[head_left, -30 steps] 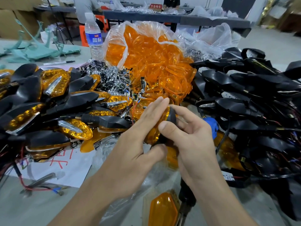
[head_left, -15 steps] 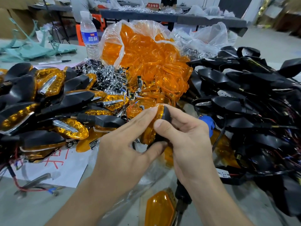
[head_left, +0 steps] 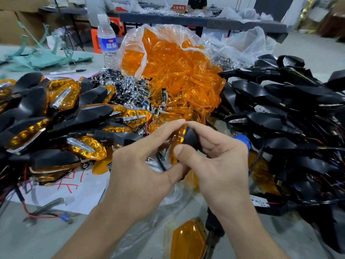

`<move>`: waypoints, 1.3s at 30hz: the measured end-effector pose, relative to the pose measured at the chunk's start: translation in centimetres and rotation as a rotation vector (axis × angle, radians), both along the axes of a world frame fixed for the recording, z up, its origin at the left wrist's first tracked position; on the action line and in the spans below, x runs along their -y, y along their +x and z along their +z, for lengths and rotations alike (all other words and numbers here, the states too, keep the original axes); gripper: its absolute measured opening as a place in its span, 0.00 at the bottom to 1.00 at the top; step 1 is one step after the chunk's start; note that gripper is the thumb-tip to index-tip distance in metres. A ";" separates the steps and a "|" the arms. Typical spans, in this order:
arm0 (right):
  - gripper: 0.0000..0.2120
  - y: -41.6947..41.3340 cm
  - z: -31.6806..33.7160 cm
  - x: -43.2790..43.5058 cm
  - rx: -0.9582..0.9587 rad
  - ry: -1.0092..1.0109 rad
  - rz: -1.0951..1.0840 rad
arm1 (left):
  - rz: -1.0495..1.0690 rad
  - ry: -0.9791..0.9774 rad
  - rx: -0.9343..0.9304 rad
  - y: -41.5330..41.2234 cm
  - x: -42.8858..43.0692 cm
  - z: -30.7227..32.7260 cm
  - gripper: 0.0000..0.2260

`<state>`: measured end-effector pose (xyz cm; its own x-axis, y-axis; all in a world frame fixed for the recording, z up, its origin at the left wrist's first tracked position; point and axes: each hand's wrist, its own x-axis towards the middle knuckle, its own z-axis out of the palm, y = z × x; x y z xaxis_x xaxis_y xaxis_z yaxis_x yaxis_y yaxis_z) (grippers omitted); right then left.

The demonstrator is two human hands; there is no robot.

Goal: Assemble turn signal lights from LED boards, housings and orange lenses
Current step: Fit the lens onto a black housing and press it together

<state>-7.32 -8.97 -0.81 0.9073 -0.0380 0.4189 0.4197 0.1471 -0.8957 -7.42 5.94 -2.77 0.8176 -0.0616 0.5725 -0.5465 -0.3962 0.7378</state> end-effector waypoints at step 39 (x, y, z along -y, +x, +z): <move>0.15 1.4 -0.4 1.7 -0.243 0.306 0.438 | -0.208 -0.625 -0.324 -0.2 2.2 0.3 0.17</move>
<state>-5.87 -10.69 -1.16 0.9342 0.2760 0.2261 0.0495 0.5274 -0.8482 -7.64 3.72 -2.46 0.9588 0.0253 0.2829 -0.2806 0.2396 0.9295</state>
